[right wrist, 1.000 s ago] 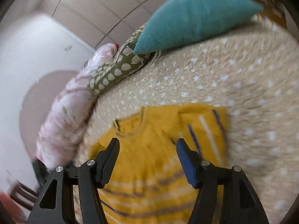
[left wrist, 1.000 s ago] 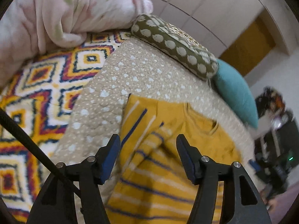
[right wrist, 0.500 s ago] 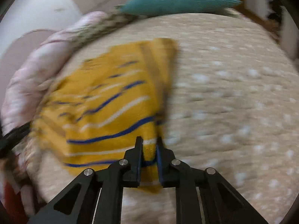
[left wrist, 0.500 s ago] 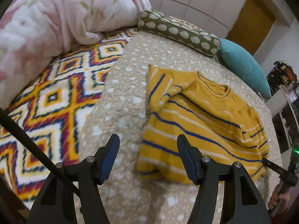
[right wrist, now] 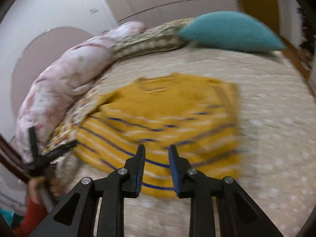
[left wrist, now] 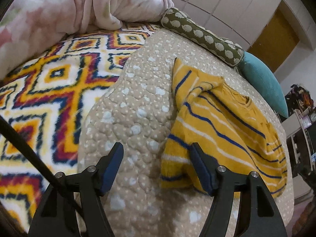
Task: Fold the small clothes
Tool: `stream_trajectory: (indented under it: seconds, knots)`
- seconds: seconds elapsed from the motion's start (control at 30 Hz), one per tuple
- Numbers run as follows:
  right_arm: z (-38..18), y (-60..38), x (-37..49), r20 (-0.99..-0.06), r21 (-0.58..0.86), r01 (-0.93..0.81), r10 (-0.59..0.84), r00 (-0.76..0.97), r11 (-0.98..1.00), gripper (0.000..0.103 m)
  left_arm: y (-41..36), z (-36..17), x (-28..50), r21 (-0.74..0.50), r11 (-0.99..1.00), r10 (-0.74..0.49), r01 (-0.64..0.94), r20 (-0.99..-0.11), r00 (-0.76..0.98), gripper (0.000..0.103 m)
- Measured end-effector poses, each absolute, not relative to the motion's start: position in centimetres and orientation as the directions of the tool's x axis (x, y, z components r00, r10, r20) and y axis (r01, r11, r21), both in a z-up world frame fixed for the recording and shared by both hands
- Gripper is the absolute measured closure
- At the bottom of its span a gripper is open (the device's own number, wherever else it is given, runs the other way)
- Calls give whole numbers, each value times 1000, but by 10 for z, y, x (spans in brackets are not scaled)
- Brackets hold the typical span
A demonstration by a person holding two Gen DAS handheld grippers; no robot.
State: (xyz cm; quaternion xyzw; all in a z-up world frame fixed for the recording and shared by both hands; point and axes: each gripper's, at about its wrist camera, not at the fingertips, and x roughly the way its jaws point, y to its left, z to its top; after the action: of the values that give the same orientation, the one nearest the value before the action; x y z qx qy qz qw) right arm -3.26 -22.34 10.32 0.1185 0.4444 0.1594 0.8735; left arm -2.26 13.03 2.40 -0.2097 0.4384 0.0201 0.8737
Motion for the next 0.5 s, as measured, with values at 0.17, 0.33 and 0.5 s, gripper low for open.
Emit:
stream_trajectory:
  seconds: [0.17, 0.33, 0.5]
  knots:
    - [89, -145, 27, -729, 473, -192, 504, 462, 860, 54, 126, 12, -23, -355, 923, -165, -149, -714, 680, 40]
    - [66, -83, 95, -751, 521, -138, 529, 395, 843, 44, 125, 11, -26, -373, 923, -209, -96, -694, 689, 41]
    - [41, -42, 145, -809, 467, -52, 450, 379, 883, 42, 118, 12, -27, -364, 929, -226, -66, -698, 679, 41]
